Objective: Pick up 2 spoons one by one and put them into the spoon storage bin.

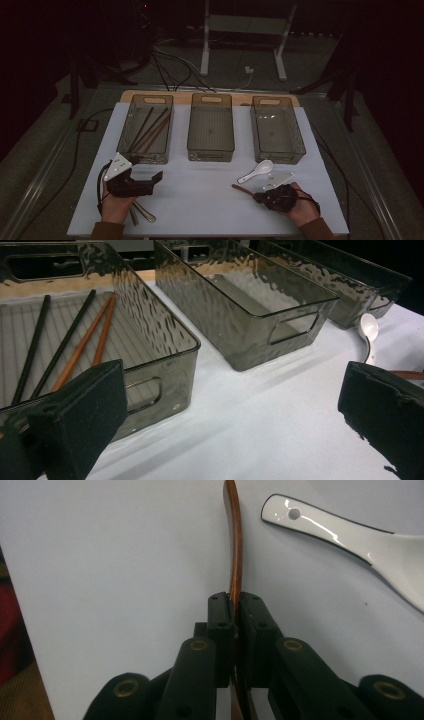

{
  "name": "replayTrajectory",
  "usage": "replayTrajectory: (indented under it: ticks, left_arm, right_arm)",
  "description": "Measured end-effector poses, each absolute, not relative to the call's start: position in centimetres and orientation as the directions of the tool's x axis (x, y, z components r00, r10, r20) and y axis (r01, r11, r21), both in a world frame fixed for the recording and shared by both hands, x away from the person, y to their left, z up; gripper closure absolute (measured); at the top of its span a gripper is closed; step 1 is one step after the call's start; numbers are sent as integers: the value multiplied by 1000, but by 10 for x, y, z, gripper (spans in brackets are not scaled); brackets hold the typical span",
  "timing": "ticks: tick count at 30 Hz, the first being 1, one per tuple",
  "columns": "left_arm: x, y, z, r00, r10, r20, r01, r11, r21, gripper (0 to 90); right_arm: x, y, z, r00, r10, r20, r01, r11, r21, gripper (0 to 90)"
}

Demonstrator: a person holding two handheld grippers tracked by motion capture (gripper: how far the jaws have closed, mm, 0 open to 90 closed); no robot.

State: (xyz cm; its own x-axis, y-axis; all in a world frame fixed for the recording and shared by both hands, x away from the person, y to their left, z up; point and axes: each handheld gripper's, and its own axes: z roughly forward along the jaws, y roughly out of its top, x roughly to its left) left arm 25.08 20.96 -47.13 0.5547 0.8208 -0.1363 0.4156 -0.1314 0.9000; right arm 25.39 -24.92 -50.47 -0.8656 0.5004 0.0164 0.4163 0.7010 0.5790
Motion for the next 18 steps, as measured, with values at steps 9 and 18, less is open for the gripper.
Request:
replayTrajectory:
  ticks: [9, 18]
  left_arm:
    - [248, 211, -473, 554, 824, -122, 417, -148, 897, 8]
    - [249, 212, -474, 551, 826, -118, 415, -149, 897, 8]
  right_arm:
    - [254, -253, -498, -849, 528, 20, 424, 657, 623, 851]
    - [260, -252, -484, -837, 547, 16, 417, 618, 667, 851]
